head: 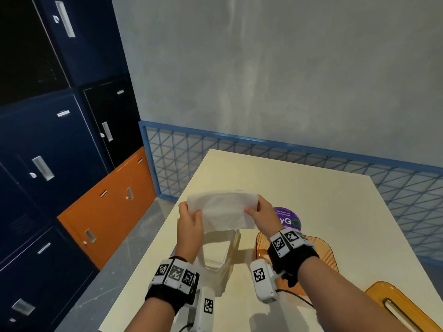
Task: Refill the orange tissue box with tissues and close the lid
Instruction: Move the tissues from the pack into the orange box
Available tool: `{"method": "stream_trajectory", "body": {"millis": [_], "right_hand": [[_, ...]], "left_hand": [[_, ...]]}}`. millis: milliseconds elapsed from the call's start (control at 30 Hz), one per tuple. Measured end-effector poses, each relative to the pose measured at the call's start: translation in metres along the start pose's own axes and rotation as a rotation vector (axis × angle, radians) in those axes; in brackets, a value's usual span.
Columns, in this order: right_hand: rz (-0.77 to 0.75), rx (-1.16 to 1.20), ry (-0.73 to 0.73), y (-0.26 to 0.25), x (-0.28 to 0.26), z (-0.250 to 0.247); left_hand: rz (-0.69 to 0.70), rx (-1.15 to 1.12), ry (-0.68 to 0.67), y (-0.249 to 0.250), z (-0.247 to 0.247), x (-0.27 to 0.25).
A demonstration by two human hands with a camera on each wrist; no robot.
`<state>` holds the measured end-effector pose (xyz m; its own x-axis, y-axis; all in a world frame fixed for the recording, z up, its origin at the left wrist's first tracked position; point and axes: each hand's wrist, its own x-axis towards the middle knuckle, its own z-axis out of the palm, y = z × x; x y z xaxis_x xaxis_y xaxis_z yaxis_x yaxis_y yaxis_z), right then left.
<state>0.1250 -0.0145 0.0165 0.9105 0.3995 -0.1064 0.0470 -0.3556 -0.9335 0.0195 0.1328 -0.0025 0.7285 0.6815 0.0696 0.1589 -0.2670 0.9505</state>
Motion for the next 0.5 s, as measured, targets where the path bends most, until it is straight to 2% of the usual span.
{"method": "stream_trajectory", "body": {"millis": [100,233,367,500], "right_hand": [[0.007,-0.002,0.096,-0.005,-0.006,-0.035],[0.067,0.000,0.180,0.011,-0.027,-0.093],[0.249,-0.207,0.199,0.049,-0.043,-0.135],[0.372,-0.507,0.166,0.072,-0.050,-0.144]], "left_hand": [[0.024,-0.023,-0.062,0.026,0.014,0.003],[-0.078,0.031,-0.250,0.043,0.050,-0.003],[-0.125,0.218,-0.419,0.041,0.094,-0.023],[-0.090,0.386,-0.502,0.030,0.120,-0.043]]}}
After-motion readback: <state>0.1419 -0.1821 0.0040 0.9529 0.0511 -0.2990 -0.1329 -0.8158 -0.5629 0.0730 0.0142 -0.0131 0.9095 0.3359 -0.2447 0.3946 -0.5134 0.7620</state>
